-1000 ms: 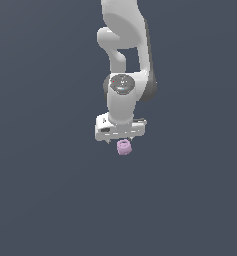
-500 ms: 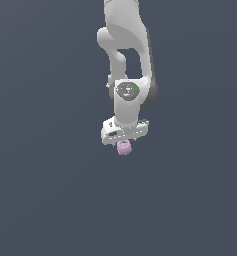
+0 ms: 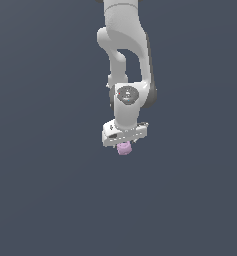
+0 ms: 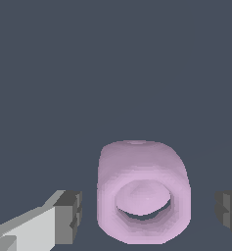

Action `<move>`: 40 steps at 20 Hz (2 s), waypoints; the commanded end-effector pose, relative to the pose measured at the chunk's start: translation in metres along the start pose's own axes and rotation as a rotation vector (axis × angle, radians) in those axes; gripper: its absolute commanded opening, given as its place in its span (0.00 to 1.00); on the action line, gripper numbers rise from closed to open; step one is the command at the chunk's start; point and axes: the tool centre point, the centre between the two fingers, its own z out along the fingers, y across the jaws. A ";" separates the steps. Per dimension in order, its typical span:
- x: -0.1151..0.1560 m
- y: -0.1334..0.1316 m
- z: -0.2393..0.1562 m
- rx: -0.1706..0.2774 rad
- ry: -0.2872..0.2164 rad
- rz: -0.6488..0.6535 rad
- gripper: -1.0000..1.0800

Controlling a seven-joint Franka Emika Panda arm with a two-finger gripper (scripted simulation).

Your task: Pick up the object and move it to a goal position.

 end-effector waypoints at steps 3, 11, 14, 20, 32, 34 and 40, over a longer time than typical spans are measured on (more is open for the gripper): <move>-0.001 -0.001 0.022 0.000 0.000 -0.002 0.96; 0.000 0.000 0.036 0.000 0.000 -0.003 0.00; 0.000 0.000 0.036 0.000 0.000 -0.003 0.00; 0.000 0.000 0.036 0.000 0.000 -0.003 0.00; -0.005 -0.016 0.009 0.000 0.001 -0.003 0.00; -0.007 -0.022 -0.002 0.000 0.001 -0.003 0.00; -0.016 -0.048 -0.047 -0.001 0.000 -0.003 0.00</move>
